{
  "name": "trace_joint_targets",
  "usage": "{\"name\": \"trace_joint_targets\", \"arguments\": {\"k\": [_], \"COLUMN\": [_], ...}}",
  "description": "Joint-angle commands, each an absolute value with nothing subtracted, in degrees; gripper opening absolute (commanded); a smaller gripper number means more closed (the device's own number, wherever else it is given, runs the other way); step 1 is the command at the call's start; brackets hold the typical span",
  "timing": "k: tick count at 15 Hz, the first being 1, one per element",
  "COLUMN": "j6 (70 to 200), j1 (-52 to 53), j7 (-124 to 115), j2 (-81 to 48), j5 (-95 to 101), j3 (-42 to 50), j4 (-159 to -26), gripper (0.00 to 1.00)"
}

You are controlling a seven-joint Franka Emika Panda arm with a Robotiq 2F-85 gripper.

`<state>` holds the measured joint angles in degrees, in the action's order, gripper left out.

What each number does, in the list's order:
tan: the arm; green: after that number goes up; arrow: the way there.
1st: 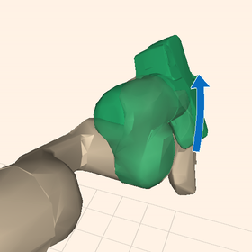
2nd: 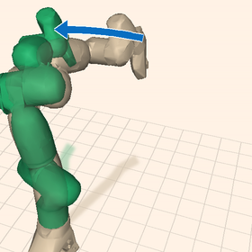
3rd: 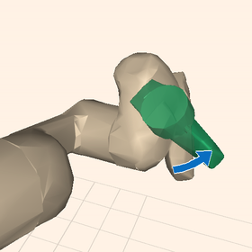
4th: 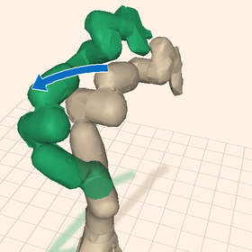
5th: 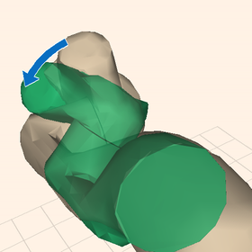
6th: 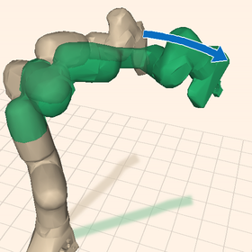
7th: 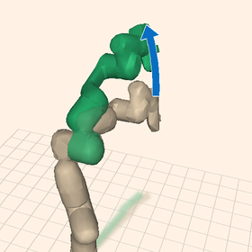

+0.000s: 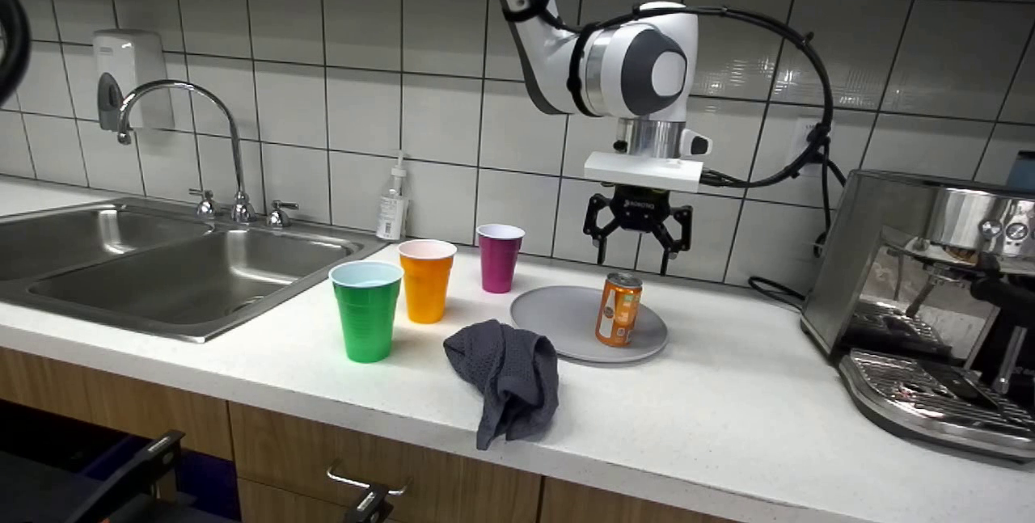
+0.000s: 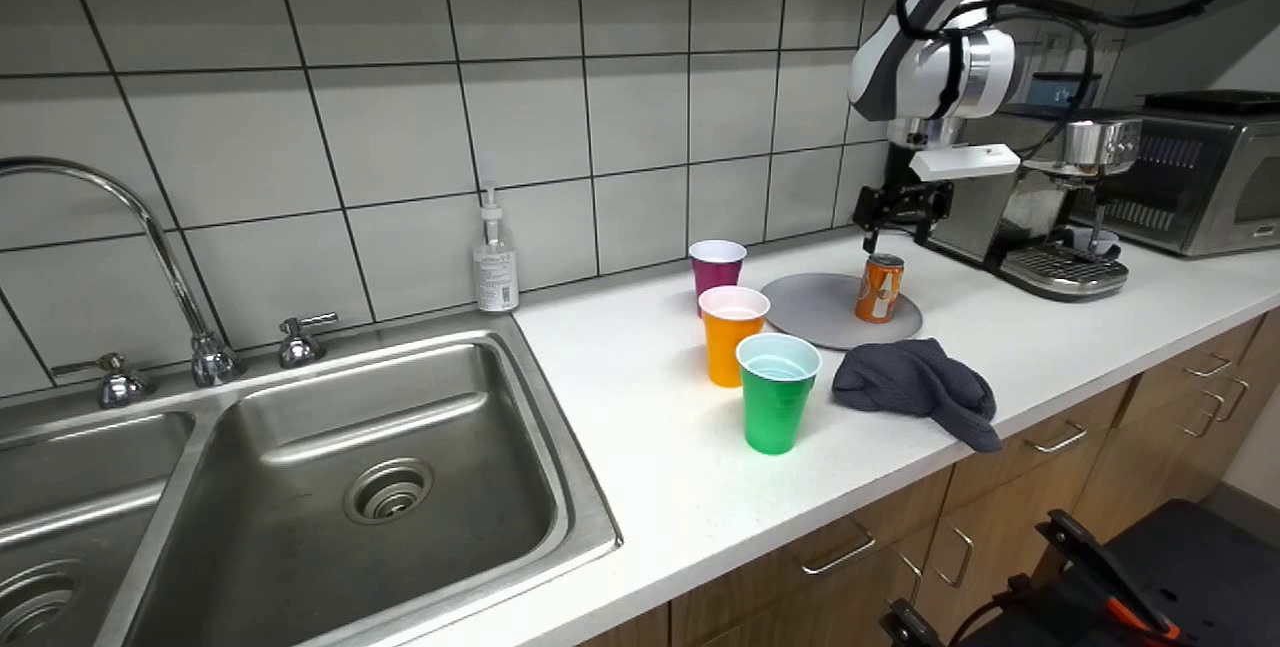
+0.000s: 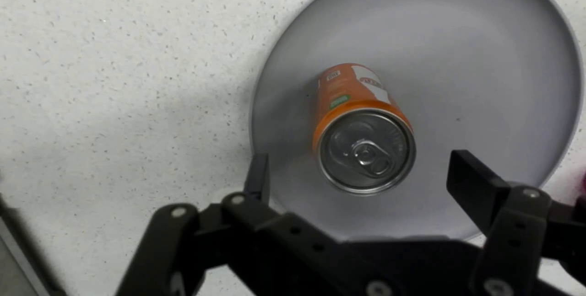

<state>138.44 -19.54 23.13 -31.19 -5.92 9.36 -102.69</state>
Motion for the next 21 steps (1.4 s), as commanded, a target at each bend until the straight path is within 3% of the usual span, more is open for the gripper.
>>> {"name": "trace_joint_targets", "arguments": {"k": [1, 21], "j6": [138.37, 140.48], "j1": [-20.64, -20.79], "j7": [22.72, 23.08], "j2": [-31.22, -31.6], "j5": [-5.03, -5.26], "j3": [8.19, 7.52], "j4": [-102.45, -103.47], "gripper": [1.0, 1.0]}}
